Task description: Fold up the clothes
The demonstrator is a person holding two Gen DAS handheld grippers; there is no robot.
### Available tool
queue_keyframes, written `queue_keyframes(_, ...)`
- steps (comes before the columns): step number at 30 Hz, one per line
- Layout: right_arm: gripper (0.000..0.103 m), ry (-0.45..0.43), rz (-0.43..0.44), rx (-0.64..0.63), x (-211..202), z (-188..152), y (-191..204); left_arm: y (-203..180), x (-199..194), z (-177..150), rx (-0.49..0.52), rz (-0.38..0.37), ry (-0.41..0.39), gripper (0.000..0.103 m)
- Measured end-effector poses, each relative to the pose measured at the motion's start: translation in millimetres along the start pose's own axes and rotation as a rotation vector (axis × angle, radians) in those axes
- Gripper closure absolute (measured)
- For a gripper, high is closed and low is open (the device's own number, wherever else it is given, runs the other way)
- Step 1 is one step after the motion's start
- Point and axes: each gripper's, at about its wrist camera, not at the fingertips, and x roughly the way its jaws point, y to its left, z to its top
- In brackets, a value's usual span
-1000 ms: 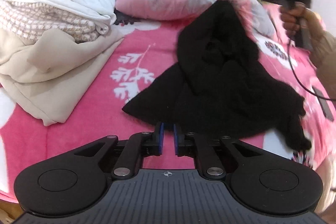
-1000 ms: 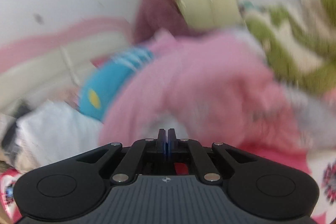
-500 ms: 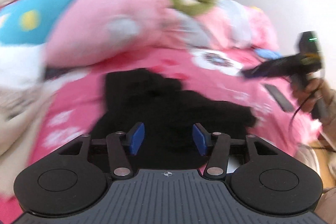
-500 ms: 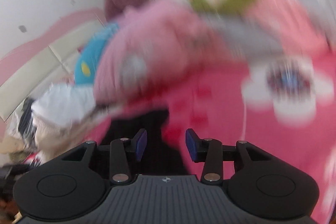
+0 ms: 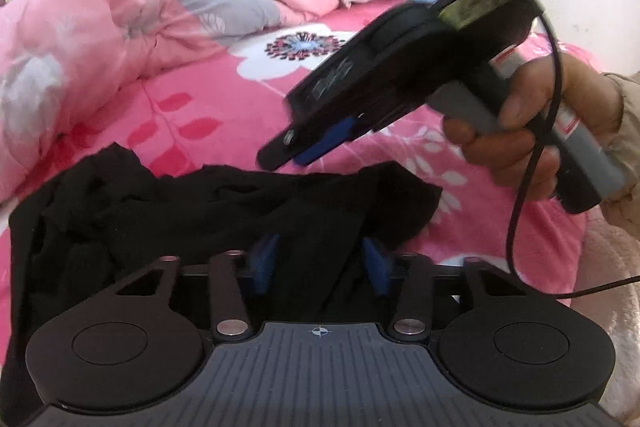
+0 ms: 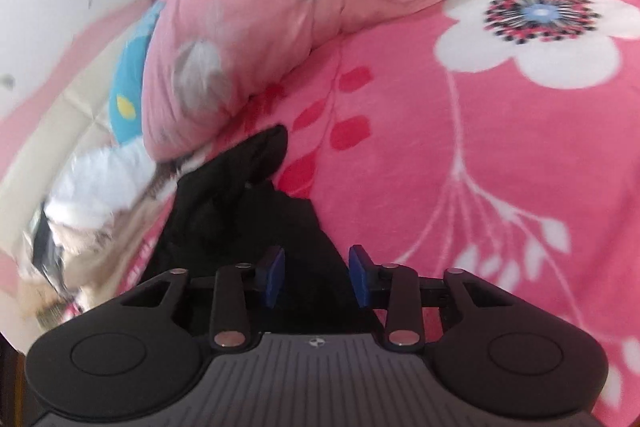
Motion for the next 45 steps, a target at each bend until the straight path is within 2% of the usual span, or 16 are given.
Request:
queue_keyframes(1,0.069,0.019,-0.007,-0.024,8,-1,1,3,-2,0,-0.016,0.002,-0.005,0.077)
queue_keyframes(2,0.077,0.029,-0.02,-0.039,14,-2,2,6,-3,0,-0.032,0.004,-0.009,0.093)
queue_keyframes(3,0.091,0.037,-0.034,-0.054,20,-4,2,9,-5,0,-0.05,0.005,-0.015,0.099)
queue_keyframes(5,0.102,0.035,-0.047,-0.066,28,-6,1,19,-15,-1,-0.099,0.003,-0.038,0.101)
queue_keyframes(8,0.103,-0.033,-0.027,-0.029,15,-2,-3,31,-40,-8,-0.16,-0.037,-0.083,0.101)
queue_keyframes(12,0.103,-0.148,-0.033,-0.048,-17,12,5,43,-75,-28,-0.211,-0.12,-0.059,0.102)
queue_keyframes(20,0.103,-0.323,-0.178,-0.088,-67,50,6,38,-113,-90,-0.324,-0.23,0.153,0.101)
queue_keyframes(23,0.103,-0.327,-0.25,-0.058,-67,55,-8,45,-117,-99,-0.373,-0.222,0.188,0.096)
queue_keyframes(25,0.103,-0.266,-0.277,-0.05,-56,51,-18,49,-119,-104,-0.406,-0.216,0.212,0.091)
queue_keyframes(26,0.102,-0.236,-0.307,-0.051,-50,48,-21,53,-121,-106,-0.422,-0.214,0.218,0.082)
queue_keyframes(29,0.1,-0.18,-0.369,-0.037,-40,38,-32,70,-138,-91,-0.42,-0.211,0.159,0.03)
queue_keyframes(31,0.099,-0.186,-0.368,-0.02,-45,32,-37,79,-152,-83,-0.381,-0.211,0.096,0.015)
queue_keyframes(32,0.094,-0.205,-0.359,-0.009,-51,30,-39,86,-154,-78,-0.368,-0.215,0.073,0.001)
queue_keyframes(35,0.071,-0.247,-0.369,0.02,-64,28,-43,105,-152,-60,-0.324,-0.197,0.012,0.0)
queue_keyframes(40,0.066,-0.226,-0.336,0.071,-59,23,-48,131,-103,-18,-0.251,-0.01,-0.071,0.0)
queue_keyframes(45,0.06,-0.197,-0.335,0.15,-48,1,-52,169,-12,31,-0.221,0.202,-0.049,0.003)
